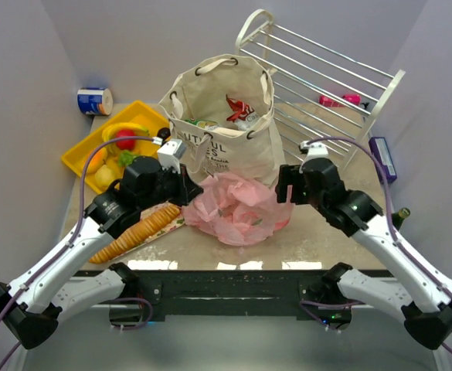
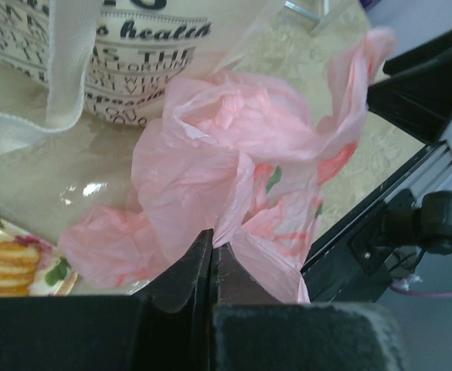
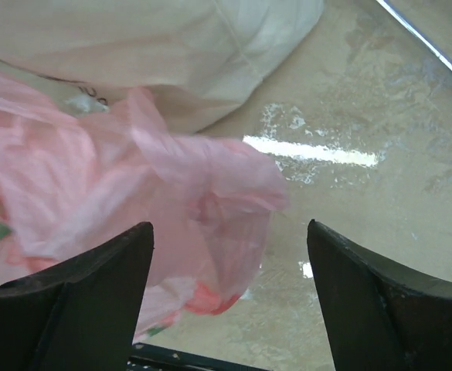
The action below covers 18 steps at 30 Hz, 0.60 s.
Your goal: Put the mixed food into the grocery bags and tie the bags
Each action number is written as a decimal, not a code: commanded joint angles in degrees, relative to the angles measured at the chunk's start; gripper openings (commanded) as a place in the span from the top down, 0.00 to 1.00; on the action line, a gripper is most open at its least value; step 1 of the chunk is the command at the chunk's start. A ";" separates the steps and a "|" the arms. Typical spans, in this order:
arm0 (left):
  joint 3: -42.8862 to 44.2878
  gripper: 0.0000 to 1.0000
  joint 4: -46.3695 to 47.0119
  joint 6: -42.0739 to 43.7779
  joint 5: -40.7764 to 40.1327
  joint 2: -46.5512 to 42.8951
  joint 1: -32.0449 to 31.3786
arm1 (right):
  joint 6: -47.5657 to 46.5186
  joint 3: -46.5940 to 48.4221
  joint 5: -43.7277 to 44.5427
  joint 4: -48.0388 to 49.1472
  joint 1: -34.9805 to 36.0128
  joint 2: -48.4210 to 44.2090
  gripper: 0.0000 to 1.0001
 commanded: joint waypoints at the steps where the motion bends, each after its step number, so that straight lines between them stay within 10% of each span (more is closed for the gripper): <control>1: 1.58 1.00 8.90 -3.87 1.30 -0.50 0.36 | -0.91 5.52 -4.57 -0.81 -0.13 -10.35 0.21; 10: 2.11 1.00 8.73 -3.96 1.74 -0.23 0.36 | 2.05 0.53 -25.06 14.29 0.57 -7.14 0.52; 18: 2.29 1.00 8.73 -4.49 1.91 -0.50 0.36 | 5.76 -7.49 -24.64 27.50 8.30 0.75 0.54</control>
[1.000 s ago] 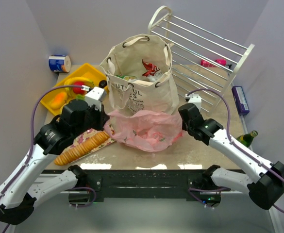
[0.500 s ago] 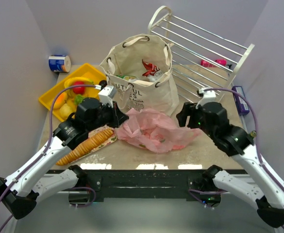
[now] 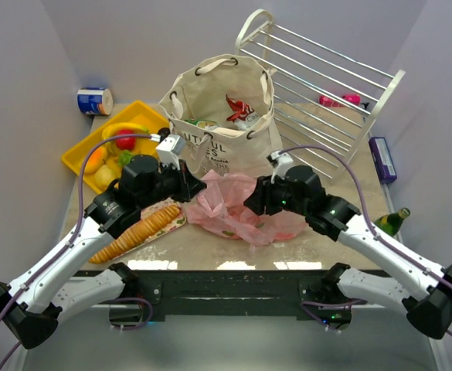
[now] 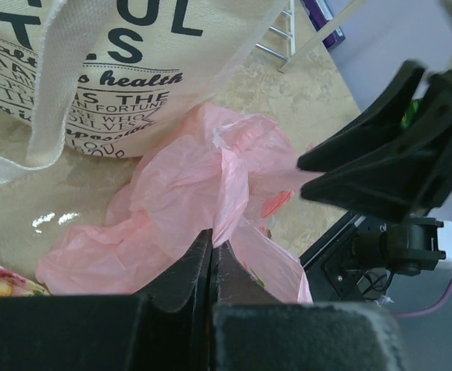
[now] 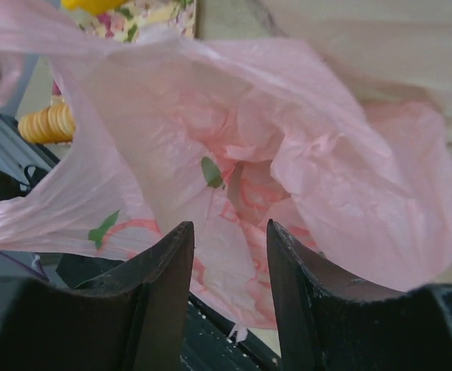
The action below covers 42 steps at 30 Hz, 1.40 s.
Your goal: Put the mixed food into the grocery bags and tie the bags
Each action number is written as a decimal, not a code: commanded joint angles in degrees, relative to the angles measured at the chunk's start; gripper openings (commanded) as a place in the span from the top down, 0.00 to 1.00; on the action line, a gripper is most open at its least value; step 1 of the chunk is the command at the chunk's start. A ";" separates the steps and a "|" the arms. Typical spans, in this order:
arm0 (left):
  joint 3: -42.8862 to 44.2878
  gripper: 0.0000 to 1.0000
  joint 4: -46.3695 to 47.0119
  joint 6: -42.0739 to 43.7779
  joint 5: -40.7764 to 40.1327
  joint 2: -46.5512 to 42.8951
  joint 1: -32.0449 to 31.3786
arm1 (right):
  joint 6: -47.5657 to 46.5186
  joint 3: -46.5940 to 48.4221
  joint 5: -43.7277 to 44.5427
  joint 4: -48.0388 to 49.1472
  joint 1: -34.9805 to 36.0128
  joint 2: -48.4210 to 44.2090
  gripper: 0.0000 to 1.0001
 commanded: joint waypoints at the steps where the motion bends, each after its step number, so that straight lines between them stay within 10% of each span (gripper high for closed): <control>1: 2.31 1.00 2.91 -1.39 1.22 -0.61 0.36 | 2.44 -2.20 -1.42 12.18 3.98 3.52 0.54; 11: 4.06 1.00 2.91 -1.30 1.74 -0.25 0.36 | 5.69 -6.60 2.52 26.17 5.22 16.09 0.51; 17: 6.26 1.00 3.44 -0.68 1.66 -0.78 0.36 | 5.43 -7.13 8.24 27.41 5.13 21.71 0.27; 29: 20.94 1.00 -7.54 8.71 -19.95 -4.30 0.54 | 8.68 -7.47 23.36 6.41 4.25 22.97 0.01; 42: 2.50 1.00 0.98 18.30 -9.16 -4.21 0.54 | 5.44 -0.10 20.02 -5.46 4.34 6.62 0.01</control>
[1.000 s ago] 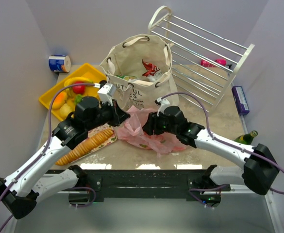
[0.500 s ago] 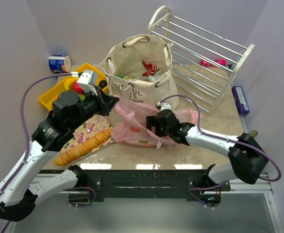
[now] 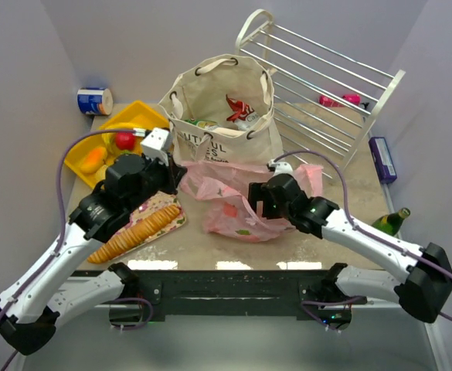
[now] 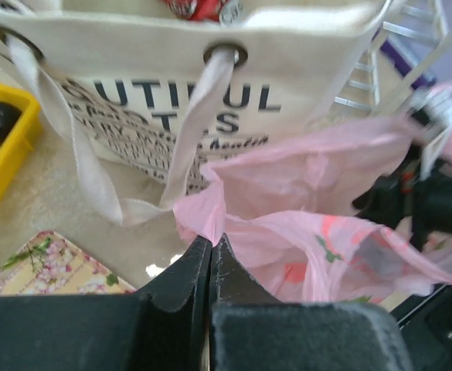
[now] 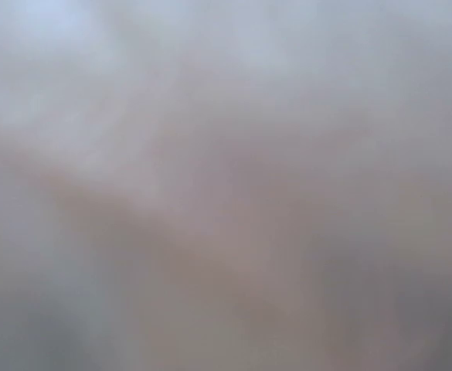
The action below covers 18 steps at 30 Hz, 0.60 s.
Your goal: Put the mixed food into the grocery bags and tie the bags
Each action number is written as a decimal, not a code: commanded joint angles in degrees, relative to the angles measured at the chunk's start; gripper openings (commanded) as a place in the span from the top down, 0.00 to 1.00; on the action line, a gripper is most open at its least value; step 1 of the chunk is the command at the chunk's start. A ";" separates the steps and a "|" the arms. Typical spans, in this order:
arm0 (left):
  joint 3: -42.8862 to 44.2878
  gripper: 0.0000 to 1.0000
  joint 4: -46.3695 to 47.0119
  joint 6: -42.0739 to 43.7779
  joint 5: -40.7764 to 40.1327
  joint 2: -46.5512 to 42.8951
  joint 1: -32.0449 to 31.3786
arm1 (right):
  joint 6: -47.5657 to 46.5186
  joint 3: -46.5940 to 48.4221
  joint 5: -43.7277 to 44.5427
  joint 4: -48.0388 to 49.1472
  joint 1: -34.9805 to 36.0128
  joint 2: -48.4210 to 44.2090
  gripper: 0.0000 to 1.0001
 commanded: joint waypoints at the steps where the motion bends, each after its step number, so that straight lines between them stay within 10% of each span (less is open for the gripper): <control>1: -4.61 1.00 4.32 4.64 6.27 -0.95 0.19 | -3.11 6.50 0.12 -5.35 -0.16 -5.67 0.01; 18: -23.51 1.00 18.82 -12.75 19.64 -3.32 0.19 | 4.17 9.67 -10.52 -4.04 0.10 -7.69 0.05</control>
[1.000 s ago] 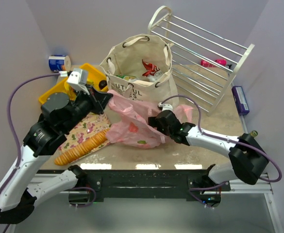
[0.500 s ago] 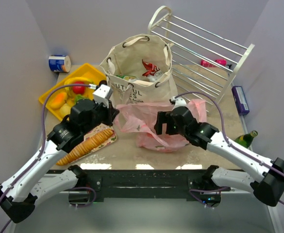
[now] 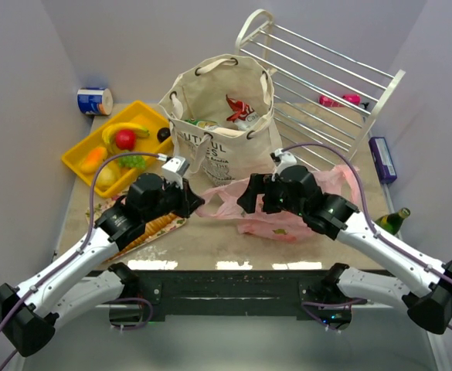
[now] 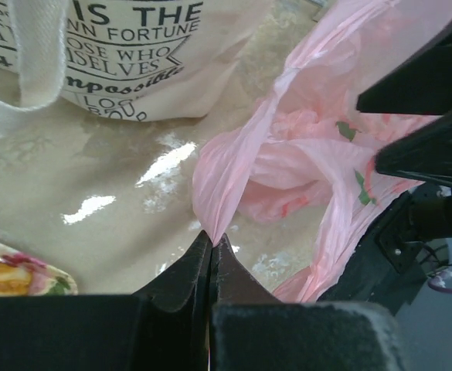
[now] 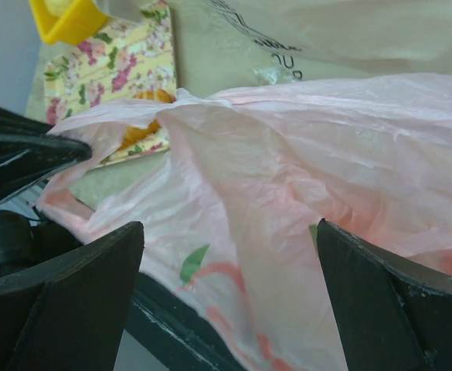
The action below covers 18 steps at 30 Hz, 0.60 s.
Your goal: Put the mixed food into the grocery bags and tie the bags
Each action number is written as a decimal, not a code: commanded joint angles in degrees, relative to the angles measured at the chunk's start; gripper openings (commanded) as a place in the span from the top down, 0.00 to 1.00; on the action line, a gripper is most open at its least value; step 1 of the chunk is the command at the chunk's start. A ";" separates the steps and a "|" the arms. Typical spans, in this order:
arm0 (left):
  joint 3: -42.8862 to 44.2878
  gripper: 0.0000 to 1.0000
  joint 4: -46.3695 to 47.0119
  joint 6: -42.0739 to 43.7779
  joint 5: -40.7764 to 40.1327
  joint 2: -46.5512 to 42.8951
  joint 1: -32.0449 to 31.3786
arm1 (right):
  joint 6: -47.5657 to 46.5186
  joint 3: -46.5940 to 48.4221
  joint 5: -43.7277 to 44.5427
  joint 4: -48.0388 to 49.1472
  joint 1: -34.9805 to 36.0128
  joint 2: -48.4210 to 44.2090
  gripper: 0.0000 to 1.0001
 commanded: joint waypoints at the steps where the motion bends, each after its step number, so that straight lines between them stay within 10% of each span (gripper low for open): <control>1: -3.52 1.00 8.62 -6.16 4.36 -3.39 0.16 | 3.45 1.65 -0.52 -0.02 0.10 -0.11 0.05; 7: -7.39 1.00 13.01 -13.62 4.10 -1.73 0.16 | 13.63 5.25 3.69 -4.30 0.10 -10.83 0.04; 18: -6.95 1.00 19.35 -15.57 3.04 1.26 0.16 | 33.78 18.44 11.70 -42.29 0.10 -18.05 0.02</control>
